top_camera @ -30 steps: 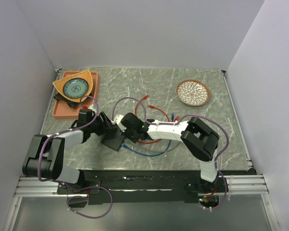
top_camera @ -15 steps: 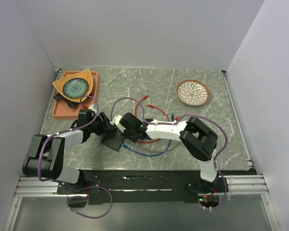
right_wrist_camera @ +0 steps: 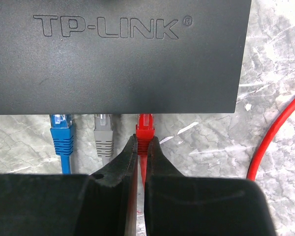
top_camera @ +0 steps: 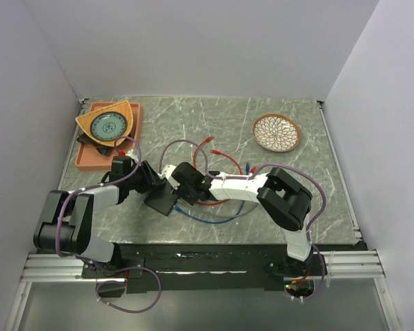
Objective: Insert the plug into the switch port
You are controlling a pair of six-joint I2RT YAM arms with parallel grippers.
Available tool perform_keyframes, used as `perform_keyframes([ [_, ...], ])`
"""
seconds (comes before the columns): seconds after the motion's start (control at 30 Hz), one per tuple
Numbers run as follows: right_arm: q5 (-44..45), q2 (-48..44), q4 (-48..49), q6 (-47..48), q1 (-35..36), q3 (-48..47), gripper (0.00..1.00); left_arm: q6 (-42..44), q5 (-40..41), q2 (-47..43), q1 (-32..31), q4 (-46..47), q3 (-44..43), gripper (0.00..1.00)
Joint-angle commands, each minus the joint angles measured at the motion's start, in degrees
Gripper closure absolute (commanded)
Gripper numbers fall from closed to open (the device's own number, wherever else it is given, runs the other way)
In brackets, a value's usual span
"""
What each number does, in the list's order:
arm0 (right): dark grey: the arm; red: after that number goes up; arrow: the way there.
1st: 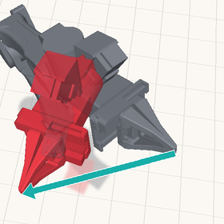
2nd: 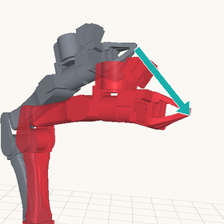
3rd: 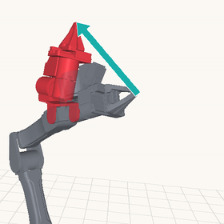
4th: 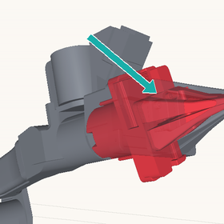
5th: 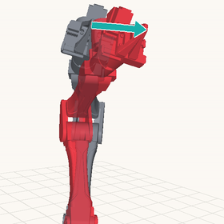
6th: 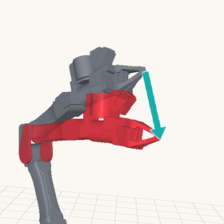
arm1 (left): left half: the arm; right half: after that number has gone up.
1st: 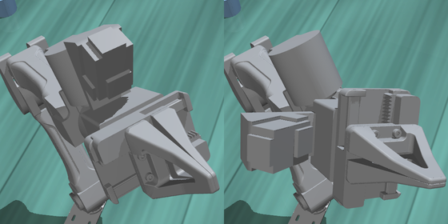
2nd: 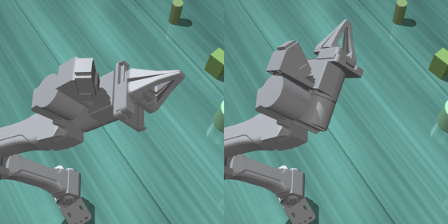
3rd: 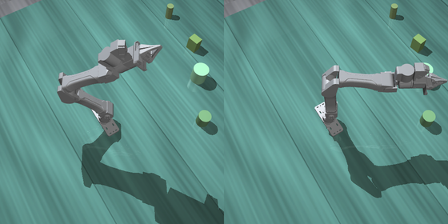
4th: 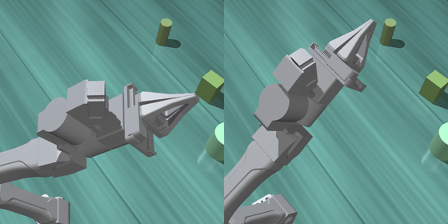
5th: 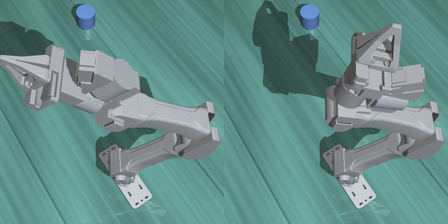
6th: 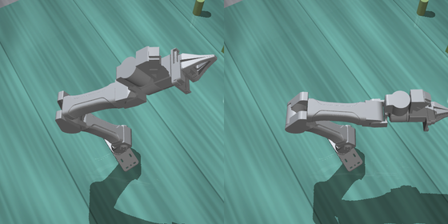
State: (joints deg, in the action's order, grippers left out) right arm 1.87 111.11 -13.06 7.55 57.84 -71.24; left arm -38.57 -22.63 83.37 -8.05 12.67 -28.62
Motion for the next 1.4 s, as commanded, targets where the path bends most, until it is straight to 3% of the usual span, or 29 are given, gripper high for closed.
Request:
perform_keyframes([
  [0.0,-4.2,-2.4,14.8,-0.7,0.7,-1.5,1.00,-1.9,-9.1,0.7,-1.9,-0.6,1.5,0.51],
  [1.03,-8.8,0.9,17.6,0.0,-1.8,-11.2,1.00,-6.9,-10.0,0.7,-11.5,2.5,2.9,0.56],
  [1.37,-10.0,1.5,16.4,-0.7,-2.0,-11.6,1.00,-7.9,-5.8,-1.0,-12.9,0.3,3.1,0.55],
])
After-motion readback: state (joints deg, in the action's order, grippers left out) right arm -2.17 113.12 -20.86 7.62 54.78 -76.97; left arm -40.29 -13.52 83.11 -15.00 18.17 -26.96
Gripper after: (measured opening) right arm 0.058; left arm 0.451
